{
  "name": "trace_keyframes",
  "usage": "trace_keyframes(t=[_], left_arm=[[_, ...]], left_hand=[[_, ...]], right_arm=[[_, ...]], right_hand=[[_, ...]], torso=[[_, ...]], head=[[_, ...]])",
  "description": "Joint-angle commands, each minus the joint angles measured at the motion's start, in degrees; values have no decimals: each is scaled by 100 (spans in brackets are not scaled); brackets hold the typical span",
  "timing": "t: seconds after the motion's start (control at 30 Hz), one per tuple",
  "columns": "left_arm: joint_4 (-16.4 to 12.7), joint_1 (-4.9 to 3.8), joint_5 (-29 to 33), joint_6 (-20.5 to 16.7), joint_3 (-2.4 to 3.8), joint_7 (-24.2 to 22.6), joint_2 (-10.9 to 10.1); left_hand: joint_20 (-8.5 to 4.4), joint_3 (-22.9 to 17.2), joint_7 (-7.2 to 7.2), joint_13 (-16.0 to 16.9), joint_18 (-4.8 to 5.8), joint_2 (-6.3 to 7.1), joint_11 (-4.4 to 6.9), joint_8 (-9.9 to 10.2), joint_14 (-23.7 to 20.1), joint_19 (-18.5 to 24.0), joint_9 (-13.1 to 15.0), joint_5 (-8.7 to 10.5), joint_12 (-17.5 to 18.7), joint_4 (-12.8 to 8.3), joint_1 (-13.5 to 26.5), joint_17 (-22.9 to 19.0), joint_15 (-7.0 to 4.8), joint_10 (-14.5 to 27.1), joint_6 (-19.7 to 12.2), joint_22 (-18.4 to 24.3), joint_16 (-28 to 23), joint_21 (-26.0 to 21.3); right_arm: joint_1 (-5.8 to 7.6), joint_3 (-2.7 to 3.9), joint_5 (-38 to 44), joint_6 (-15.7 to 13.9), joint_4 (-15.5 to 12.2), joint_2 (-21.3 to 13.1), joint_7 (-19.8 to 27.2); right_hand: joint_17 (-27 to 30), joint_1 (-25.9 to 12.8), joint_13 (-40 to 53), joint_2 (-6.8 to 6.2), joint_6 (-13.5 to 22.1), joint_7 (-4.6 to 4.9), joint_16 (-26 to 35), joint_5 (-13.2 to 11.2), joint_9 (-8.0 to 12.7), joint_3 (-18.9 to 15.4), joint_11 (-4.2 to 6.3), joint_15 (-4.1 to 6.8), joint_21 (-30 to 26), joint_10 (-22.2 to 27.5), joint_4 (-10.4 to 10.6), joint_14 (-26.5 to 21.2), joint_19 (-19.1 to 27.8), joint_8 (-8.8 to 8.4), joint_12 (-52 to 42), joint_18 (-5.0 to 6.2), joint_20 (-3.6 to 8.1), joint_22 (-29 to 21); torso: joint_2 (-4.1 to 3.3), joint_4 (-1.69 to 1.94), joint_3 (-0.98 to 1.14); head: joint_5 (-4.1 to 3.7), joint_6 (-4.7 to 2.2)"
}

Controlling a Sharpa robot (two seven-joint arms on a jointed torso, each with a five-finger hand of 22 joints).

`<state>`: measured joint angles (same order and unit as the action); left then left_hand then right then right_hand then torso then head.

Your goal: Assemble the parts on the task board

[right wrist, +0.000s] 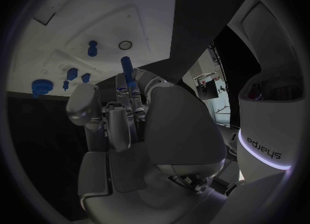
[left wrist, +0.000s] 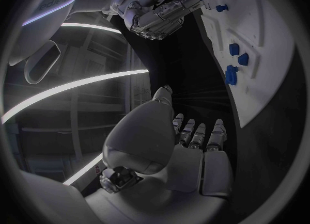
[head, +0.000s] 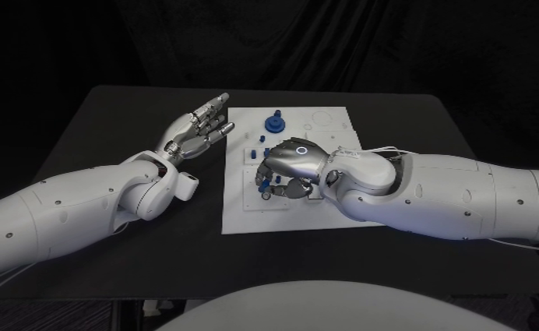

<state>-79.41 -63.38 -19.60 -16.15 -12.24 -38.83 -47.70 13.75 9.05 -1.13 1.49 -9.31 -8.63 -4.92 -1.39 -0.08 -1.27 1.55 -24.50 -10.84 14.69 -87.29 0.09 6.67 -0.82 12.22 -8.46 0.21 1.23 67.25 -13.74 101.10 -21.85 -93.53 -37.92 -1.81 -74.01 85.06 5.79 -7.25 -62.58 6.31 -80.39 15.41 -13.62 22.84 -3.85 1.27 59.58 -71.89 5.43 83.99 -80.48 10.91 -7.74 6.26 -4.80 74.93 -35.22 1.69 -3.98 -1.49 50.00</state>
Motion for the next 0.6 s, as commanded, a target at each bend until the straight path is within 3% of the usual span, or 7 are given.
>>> trace_keyframes(t=[0.03, 0.27, 0.6], left_arm=[[-10, 8, 11, 87, 5, -647, 11], [-9, 8, 11, 108, 5, -633, 14], [4, 10, 11, 136, 5, -617, 29]], left_hand=[[28, 2, 39, 6, -94, -11, -51, -27, 8, 1, 8, -21, -30, -31, -50, -9, 39, -7, 12, 6, -21, -12], [28, 2, 39, 6, -94, -11, -51, -27, 8, 1, 8, -21, -30, -31, -50, -9, 39, -7, 12, 6, -21, -12], [37, 2, 38, 5, -94, -14, -66, -24, 8, 1, 7, -19, -24, -30, -48, -9, 51, -5, 2, 7, -21, -12]], right_arm=[[-19, 4, 374, 265, 12, 18, -155], [-24, 4, 542, 543, 12, 27, -258], [-27, 3, 589, 690, 27, 36, -273]], right_hand=[[-12, 40, 2, -32, -45, 12, -20, 21, -7, -9, 128, 31, 43, -166, -32, 139, -36, -8, -28, -89, 30, 804], [13, 52, 7, -39, -56, 8, -4, 23, -13, -3, 133, 36, 23, -176, -53, 133, -30, -12, -21, -84, 34, 799], [35, 57, 10, -47, -47, 12, 12, 24, -12, 1, 131, 36, -12, -174, -67, 125, -17, -26, -9, -78, 37, 791]], torso=[[2, -9, -9], [8, 15, -7], [4, -8, -6]], head=[[21, 0], [23, 0], [60, 0]])
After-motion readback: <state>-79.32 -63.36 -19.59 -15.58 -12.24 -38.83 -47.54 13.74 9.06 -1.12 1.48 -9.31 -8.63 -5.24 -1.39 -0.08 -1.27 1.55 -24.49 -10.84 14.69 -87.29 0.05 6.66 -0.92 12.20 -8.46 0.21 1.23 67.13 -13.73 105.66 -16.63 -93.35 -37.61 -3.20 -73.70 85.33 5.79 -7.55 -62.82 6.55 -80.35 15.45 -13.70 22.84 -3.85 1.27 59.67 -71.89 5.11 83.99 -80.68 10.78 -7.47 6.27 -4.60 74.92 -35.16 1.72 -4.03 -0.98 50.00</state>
